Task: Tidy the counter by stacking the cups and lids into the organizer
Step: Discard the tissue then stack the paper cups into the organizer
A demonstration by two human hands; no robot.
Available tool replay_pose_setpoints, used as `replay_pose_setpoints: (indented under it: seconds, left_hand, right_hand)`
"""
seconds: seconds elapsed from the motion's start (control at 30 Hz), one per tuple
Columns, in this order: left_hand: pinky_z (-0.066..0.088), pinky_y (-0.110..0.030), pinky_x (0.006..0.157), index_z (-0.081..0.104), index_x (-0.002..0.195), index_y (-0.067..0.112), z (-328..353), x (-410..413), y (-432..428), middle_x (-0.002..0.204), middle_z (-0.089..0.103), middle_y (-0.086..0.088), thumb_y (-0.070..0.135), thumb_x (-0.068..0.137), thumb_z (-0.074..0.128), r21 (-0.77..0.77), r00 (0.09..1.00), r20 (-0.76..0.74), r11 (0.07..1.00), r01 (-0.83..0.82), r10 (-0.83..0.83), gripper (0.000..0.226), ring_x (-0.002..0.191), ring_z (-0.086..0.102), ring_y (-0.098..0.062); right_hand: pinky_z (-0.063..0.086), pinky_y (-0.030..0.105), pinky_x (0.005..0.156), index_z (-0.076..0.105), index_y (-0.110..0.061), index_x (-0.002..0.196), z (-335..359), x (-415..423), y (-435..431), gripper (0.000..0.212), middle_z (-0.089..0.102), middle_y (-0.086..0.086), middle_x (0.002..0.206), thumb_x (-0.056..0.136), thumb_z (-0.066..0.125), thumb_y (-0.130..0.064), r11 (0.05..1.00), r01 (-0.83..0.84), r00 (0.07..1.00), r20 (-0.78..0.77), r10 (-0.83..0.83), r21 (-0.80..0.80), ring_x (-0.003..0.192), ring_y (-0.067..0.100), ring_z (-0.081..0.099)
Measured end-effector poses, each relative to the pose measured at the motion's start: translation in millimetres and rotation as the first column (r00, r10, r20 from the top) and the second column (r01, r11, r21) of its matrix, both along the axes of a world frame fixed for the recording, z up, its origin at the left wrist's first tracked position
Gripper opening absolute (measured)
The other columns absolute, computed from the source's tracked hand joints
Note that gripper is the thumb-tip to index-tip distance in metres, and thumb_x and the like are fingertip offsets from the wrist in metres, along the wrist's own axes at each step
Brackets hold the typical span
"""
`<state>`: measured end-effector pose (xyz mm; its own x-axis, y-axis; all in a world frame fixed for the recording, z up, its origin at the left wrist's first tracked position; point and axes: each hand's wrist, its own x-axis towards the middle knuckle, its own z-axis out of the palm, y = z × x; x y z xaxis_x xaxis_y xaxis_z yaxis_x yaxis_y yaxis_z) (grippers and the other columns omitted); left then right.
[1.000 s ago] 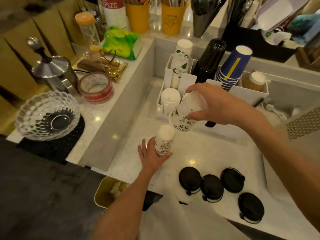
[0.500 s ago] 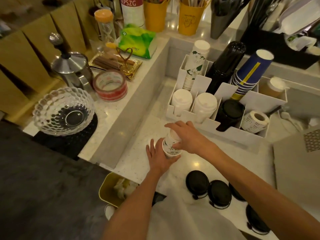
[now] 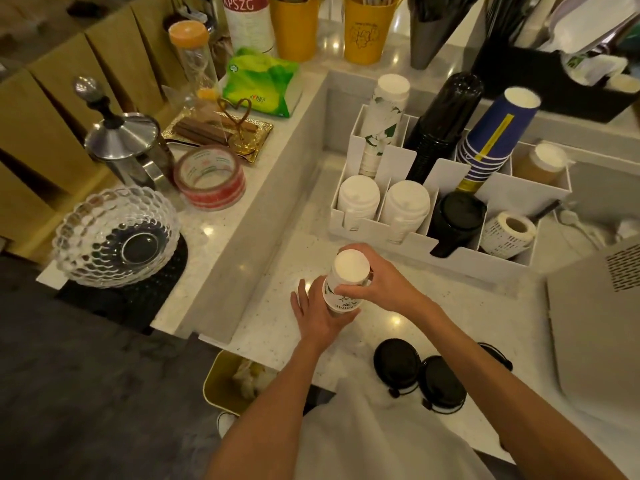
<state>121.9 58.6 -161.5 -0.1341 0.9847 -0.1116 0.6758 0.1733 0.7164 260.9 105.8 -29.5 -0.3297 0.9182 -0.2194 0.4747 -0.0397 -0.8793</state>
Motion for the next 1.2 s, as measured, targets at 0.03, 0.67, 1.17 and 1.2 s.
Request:
replay_pose_setpoints:
  seconds: [0.03, 0.67, 1.17, 1.2]
  left_hand:
    - [-0.009, -0.047, 0.117, 0.026, 0.145, 0.02, -0.2, 0.0, -0.2, 0.154, 0.029, -0.004, 0.065, 0.066, 0.073, 0.002, 1.0, -0.003, 1.0, 0.001, -0.001, 0.102, 0.148, 0.0, -0.022]
    - [-0.011, -0.047, 0.118, 0.021, 0.148, 0.018, 0.1, -7.0, -1.3, 0.157, 0.024, -0.006, 0.05, 0.072, 0.073, -0.035, 0.996, 0.01, 0.996, 0.085, -0.085, 0.097, 0.148, -0.005, -0.021]
    - [0.008, -0.05, 0.118, 0.015, 0.147, 0.029, 30.8, -42.6, 26.3, 0.153, 0.024, -0.009, 0.027, 0.076, 0.047, -0.264, 0.944, 0.043, 0.908, 0.326, -0.326, 0.078, 0.144, 0.01, -0.032]
    - [0.019, -0.048, 0.115, 0.021, 0.146, 0.029, 39.5, -43.2, 35.6, 0.151, 0.032, -0.007, 0.019, 0.079, 0.049, -0.184, 0.957, 0.082, 0.939, 0.29, -0.279, 0.073, 0.14, 0.022, -0.031]
  right_hand:
    - [0.05, 0.028, 0.093, 0.047, -0.045, 0.12, -1.1, -1.3, -1.9, 0.069, 0.056, -0.025, 0.118, 0.062, 0.084, -0.047, 1.0, 0.009, 1.0, -0.012, -0.008, 0.01, 0.114, 0.001, 0.053]
    - [0.042, 0.012, 0.099, 0.024, -0.068, 0.124, -60.9, -11.2, -25.6, 0.088, 0.046, -0.024, 0.134, 0.067, 0.085, -0.039, 0.987, 0.141, 0.982, -0.114, -0.149, -0.07, 0.125, -0.007, 0.045]
    - [0.043, 0.011, 0.096, 0.02, -0.062, 0.128, -44.5, -3.2, -8.3, 0.094, 0.044, -0.028, 0.132, 0.066, 0.086, -0.037, 0.996, 0.081, 0.991, -0.101, -0.083, -0.032, 0.124, -0.01, 0.044]
    - [0.042, 0.009, 0.094, 0.02, -0.062, 0.127, -35.5, -1.1, -2.8, 0.093, 0.044, -0.03, 0.131, 0.066, 0.086, -0.036, 0.995, 0.102, 0.988, -0.111, -0.104, -0.021, 0.123, -0.014, 0.044]
